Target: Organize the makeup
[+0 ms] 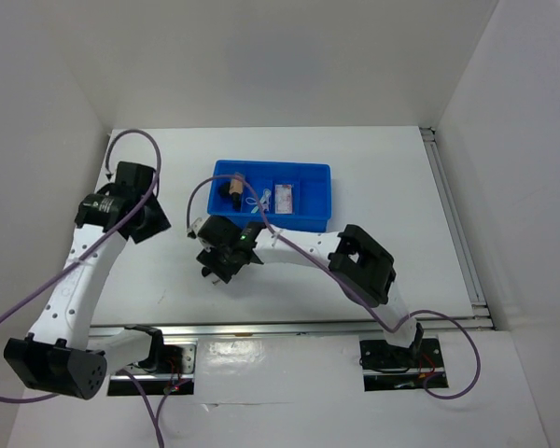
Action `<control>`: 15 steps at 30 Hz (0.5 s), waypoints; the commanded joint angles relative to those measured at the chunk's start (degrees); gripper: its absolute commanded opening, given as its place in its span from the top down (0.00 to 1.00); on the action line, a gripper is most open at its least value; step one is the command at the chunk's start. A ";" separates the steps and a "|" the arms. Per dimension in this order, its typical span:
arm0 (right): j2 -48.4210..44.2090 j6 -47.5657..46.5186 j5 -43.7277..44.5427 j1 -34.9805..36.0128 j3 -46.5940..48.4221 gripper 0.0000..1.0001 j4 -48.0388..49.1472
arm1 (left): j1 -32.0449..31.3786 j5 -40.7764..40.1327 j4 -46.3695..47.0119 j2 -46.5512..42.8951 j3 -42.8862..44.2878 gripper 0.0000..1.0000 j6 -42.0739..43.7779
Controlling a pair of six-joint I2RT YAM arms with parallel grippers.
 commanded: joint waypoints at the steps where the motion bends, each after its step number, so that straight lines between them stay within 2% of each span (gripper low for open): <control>1: -0.58 -2.12 -2.50 0.91 2.85 0.40 2.64 | 1.11 -1.05 -2.61 0.09 7.70 0.50 -3.07; 7: 1.18 -3.18 -4.26 1.44 3.38 0.32 3.17 | 2.25 -2.10 -4.02 2.81 13.95 0.50 -5.71; 11: 2.93 -3.70 -5.31 1.44 4.43 0.32 4.22 | 4.09 -2.10 -4.02 5.36 18.52 0.50 -6.95; 15: 4.08 -4.85 -6.63 1.44 5.04 0.32 4.23 | 5.32 1.15 -5.51 10.35 23.44 0.48 -6.33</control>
